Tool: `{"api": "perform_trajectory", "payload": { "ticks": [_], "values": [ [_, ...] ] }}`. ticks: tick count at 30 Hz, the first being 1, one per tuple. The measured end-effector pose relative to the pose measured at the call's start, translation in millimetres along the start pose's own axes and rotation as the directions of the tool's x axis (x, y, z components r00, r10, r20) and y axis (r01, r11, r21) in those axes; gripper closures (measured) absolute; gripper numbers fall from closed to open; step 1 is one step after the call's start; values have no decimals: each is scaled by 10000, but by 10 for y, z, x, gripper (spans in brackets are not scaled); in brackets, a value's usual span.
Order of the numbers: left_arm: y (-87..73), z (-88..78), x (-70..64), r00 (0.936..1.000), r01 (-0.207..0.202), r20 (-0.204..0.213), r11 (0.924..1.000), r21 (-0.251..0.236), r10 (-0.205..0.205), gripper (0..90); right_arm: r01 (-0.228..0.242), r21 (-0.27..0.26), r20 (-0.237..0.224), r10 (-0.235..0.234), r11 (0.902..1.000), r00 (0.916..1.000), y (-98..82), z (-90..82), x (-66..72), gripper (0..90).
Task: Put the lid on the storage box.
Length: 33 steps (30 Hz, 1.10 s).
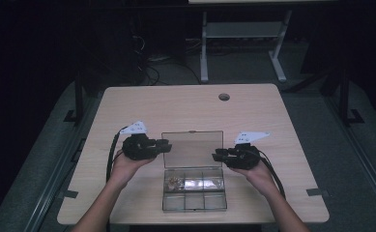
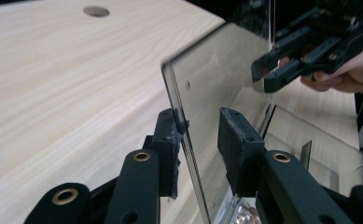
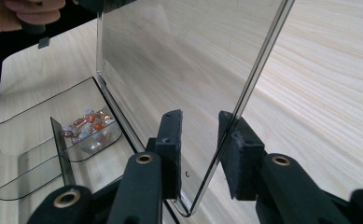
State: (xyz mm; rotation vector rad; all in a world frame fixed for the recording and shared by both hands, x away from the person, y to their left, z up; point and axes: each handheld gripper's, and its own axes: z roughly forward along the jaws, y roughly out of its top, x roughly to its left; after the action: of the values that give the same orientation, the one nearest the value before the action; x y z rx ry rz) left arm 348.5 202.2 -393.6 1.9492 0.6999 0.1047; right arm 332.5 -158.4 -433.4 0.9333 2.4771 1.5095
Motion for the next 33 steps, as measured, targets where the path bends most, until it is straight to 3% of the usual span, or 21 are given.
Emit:
{"api": "perform_trajectory", "payload": {
  "ticks": [12, 21, 26, 33],
  "values": [
    [67, -69, -14, 9999, -113, -76, 9987, -490, 110, 760, 191, -39, 66, -191, 9998, 9998, 2, -18, 28, 701],
    [88, -100, -29, 9999, -111, 19, 9984, -553, 112, 777, 249, -78, 108, -248, 9997, 9996, 1, -26, 39, 703],
    [87, -109, -20, 9999, -93, 118, 9985, -548, 99, 787, 157, -54, -16, -157, 9999, 9999, 4, -29, 30, 647],
    [86, -115, -36, 9999, -92, 101, 9983, -571, 98, 788, -34, -646, -48, 31, 9979, 10000, 100, -158, -11, 619]
  ]
}}
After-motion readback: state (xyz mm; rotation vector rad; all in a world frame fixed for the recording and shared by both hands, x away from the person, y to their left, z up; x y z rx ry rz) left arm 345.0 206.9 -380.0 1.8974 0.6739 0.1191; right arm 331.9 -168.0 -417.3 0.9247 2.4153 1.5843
